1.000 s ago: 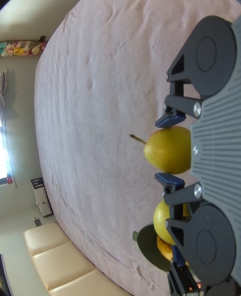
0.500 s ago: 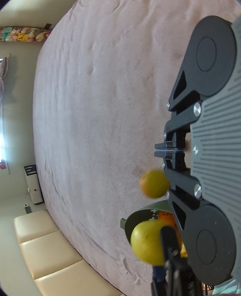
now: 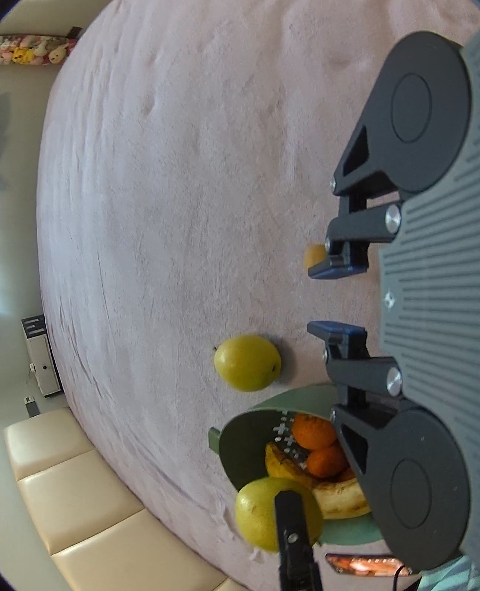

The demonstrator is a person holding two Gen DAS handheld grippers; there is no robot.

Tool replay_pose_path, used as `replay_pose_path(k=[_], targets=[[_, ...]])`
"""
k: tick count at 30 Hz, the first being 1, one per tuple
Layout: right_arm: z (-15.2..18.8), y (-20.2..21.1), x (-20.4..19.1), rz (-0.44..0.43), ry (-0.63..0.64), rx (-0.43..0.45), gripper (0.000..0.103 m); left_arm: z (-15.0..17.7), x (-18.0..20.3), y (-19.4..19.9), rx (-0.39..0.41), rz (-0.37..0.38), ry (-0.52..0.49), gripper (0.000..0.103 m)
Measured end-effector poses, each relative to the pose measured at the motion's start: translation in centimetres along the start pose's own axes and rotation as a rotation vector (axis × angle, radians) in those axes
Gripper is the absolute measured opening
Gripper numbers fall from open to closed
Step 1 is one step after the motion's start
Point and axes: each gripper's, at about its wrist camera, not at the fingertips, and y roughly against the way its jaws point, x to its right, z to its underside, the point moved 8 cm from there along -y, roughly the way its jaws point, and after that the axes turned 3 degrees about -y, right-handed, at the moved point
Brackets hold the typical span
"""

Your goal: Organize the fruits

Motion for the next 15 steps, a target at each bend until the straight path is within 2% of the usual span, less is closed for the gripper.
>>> replay_pose_path(k=[1, 2, 3, 9, 15], targets=[[-0.1, -0.2, -0.2, -0.014, -0.008, -0.001, 0.028, 0.0, -0.2, -0.3, -0.006, -0.002, 0.008, 0.073], [-0.3, -0.3, -0.4, -0.024, -0.010, 0.003, 0.037, 0.0, -0.4, -0.5, -0.012, -0.004, 0.013, 0.073], [-0.6, -0.4, -0.6, -0.031, -0.012, 0.012, 0.040, 0.1, -0.6, -0.8, -0.019, -0.007, 0.017, 0.073], [-3.0, -2.1, -1.6, -0.100, -0.080, 0.015, 0.040, 0.2, -1.3, -3.0, -0.065, 0.003, 0.033, 0.073], [-4.2, -4.1, -2.6, -0.108, -0.074, -0.005, 0.043, 0.5, -0.9, -4.2, -0.082, 0.019, 0.014, 0.073]])
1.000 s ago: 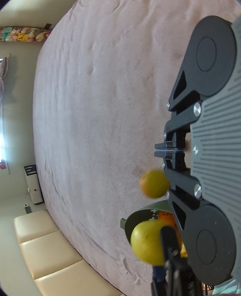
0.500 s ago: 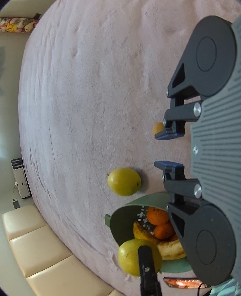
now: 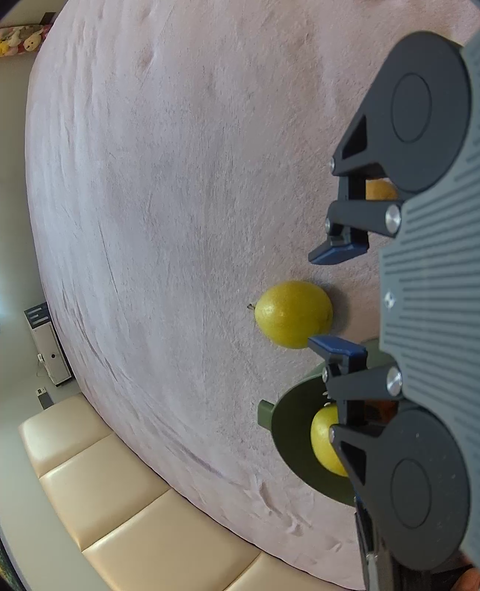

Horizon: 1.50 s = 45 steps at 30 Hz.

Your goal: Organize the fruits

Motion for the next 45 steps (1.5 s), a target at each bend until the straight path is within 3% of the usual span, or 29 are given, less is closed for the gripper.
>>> replay_pose_path(k=[4, 8, 14, 30, 35, 45], targets=[[-0.9, -1.2, -0.5, -0.009, -0.007, -0.006, 0.046, -0.2, 0.5, -0.1, 0.020, -0.047, -0.068, 0.073], [-1.6, -2.8, -1.0, 0.006, 0.005, -0.029, 0.046, -0.5, 0.4, -0.3, 0.026, -0.049, -0.063, 0.073], [-1.8, -4.1, -0.8, 0.003, -0.020, -0.073, 0.053, -1.3, -0.1, -0.9, 0.020, -0.035, -0.029, 0.074], [-1.6, -7.1, -0.3, -0.002, -0.112, -0.181, 0.057, -2.3, -1.2, -1.4, 0.023, -0.009, 0.082, 0.077], [-1.6, -7.8, -0.3, 0.003, -0.131, -0.193, 0.058, -2.9, -1.6, -0.7, 0.063, -0.064, 0.066, 0.080], [-1.6, -8.1, -0.2, 0.004, -0.168, -0.195, 0.058, -2.7, -1.6, -1.0, 0.035, -0.052, 0.076, 0.081]])
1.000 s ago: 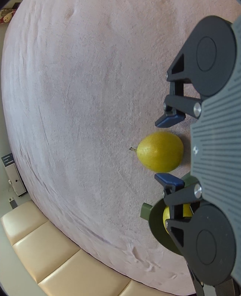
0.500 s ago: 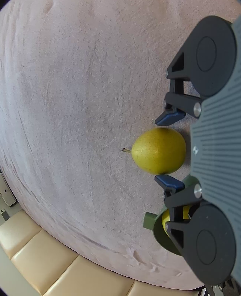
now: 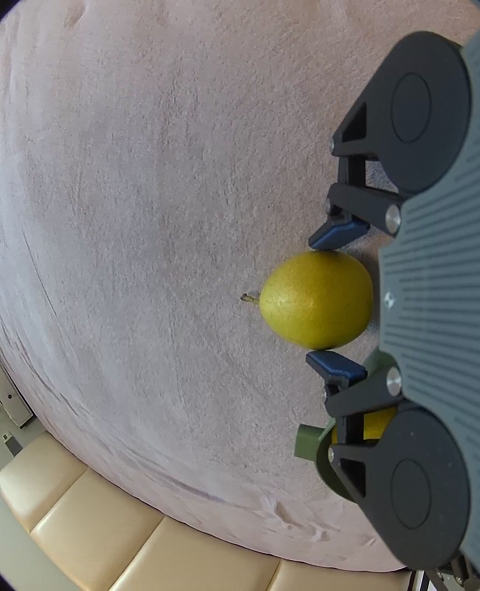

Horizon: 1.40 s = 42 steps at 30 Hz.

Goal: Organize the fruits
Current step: 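Release the pear into the colander with the left tool while the right tool carries its pear there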

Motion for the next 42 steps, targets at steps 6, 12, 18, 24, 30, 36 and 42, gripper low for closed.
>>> replay_pose_path(k=[6, 12, 18, 24, 30, 36, 42], targets=[[0.2, 1.0, 0.0, 0.014, 0.014, 0.040, 0.057, -0.2, 0.0, 0.3, 0.003, 0.002, 0.008, 0.081], [0.3, 3.6, 0.8, 0.029, -0.004, 0.084, 0.057, -0.5, -0.4, 1.1, 0.003, 0.025, 0.048, 0.080], [1.1, 7.4, 1.0, 0.022, -0.003, 0.141, 0.057, -0.5, -0.3, 2.5, 0.010, 0.021, 0.049, 0.077], [2.9, 10.8, -0.3, -0.006, 0.036, 0.177, 0.057, 0.3, -0.6, 4.1, 0.001, -0.001, 0.044, 0.077], [5.0, 12.5, -3.0, -0.030, 0.135, 0.186, 0.057, 1.6, -1.5, 5.8, -0.006, -0.044, 0.048, 0.076], [7.2, 12.4, -5.0, -0.025, 0.243, 0.177, 0.057, 2.1, -2.7, 7.0, -0.024, -0.069, 0.057, 0.071], [8.4, 11.3, -6.0, -0.008, 0.323, 0.180, 0.057, 2.5, -3.4, 7.4, -0.035, -0.121, 0.007, 0.065]])
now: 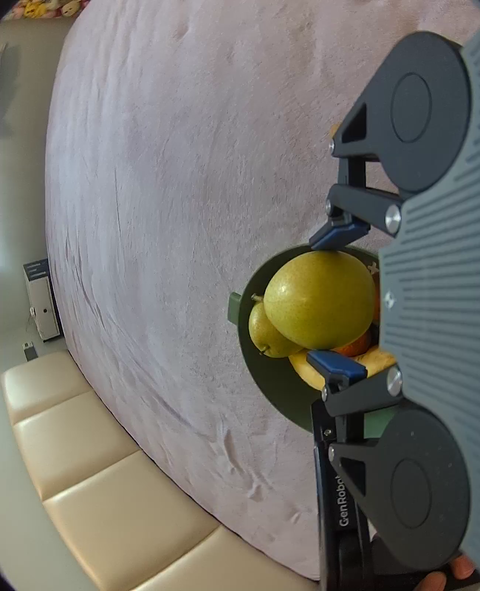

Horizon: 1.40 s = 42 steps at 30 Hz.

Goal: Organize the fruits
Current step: 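Release the pear into the colander with the left tool while the right tool carries its pear there, then lower the pear into the colander and open the right tool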

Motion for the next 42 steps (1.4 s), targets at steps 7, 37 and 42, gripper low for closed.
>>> replay_pose_path(k=[7, 37, 42], targets=[[1.0, -0.9, -1.1, 0.043, 0.119, -0.003, 0.057, 0.3, -0.4, -0.4, -0.020, 0.006, 0.009, 0.058], [3.0, -4.3, -2.3, 0.203, 0.374, -0.047, 0.057, 1.1, -0.5, -1.7, -0.057, 0.003, 0.019, 0.057], [2.7, -3.6, -2.7, 0.208, 0.401, -0.020, 0.059, 1.1, -0.3, -1.6, -0.057, 0.003, 0.017, 0.057]])
